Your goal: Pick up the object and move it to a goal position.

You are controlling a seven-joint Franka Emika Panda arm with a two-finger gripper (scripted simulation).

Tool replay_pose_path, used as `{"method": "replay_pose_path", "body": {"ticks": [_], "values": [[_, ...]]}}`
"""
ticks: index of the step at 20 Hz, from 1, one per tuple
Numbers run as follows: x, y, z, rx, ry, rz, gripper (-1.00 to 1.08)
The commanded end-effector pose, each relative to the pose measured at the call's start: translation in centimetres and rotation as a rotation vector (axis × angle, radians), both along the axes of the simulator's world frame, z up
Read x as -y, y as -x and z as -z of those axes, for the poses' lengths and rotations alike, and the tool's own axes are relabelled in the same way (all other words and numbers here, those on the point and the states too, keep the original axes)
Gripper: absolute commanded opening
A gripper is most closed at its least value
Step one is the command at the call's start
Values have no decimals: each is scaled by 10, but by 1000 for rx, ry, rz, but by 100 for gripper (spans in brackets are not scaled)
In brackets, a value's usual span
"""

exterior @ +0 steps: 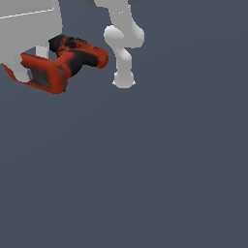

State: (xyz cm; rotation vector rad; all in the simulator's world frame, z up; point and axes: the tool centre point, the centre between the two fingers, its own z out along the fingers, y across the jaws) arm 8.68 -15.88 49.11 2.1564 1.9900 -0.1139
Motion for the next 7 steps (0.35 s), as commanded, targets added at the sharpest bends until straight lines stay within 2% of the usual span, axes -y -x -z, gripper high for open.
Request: {"method": "replay_pose_path", "body": {"ticks": [1,7], "values": [[1,0,-7,7,2,0,-100],[2,0,-10,7,2,0,-100]]}}
